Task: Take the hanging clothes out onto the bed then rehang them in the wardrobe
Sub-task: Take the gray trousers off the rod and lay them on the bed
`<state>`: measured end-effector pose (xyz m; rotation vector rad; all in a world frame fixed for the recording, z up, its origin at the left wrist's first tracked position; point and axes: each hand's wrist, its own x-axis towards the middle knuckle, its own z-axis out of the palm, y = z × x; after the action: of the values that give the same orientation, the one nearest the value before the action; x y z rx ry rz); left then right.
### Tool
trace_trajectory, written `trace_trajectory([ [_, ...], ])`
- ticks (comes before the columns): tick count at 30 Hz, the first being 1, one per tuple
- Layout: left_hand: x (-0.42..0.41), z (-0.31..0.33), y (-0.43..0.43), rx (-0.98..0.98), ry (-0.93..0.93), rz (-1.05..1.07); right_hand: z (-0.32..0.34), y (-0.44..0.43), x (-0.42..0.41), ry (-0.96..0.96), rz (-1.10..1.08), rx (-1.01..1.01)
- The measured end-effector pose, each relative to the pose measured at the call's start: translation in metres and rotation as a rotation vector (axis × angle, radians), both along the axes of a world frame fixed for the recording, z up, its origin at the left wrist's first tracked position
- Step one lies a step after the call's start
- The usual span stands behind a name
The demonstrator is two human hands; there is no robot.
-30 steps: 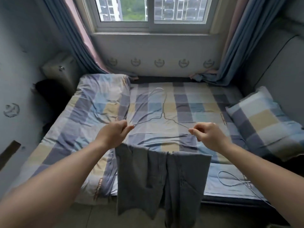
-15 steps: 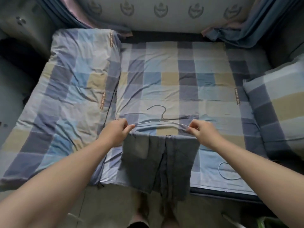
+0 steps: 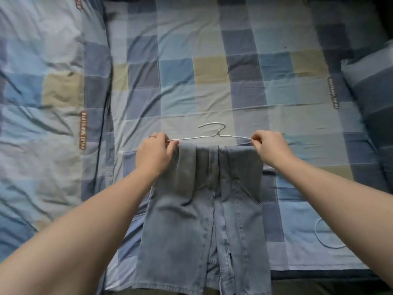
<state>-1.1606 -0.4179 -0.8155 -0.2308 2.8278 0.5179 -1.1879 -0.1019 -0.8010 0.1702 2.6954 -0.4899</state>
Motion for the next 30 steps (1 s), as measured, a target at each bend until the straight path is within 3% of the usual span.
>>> trace_trajectory([
  [5, -0.024, -0.056, 0.012, 0.213, -0.116, -0.006, -0.054, 0.002, -0.013, -0.136, 0.042, -0.096],
  [11, 0.003, -0.056, 0.014, 0.137, -0.151, -0.071, -0.049, -0.007, 0.019, -0.248, 0.055, -0.129],
  [16, 0.043, 0.01, 0.009, 0.111, -0.076, -0.137, 0.021, -0.021, 0.057, -0.183, 0.064, -0.088],
  [21, 0.079, 0.114, 0.0, 0.055, -0.02, -0.18, 0.135, -0.043, 0.093, -0.116, 0.143, -0.014],
  [30, 0.14, 0.278, -0.021, 0.084, 0.121, -0.033, 0.29, -0.083, 0.153, 0.081, 0.3, 0.045],
])
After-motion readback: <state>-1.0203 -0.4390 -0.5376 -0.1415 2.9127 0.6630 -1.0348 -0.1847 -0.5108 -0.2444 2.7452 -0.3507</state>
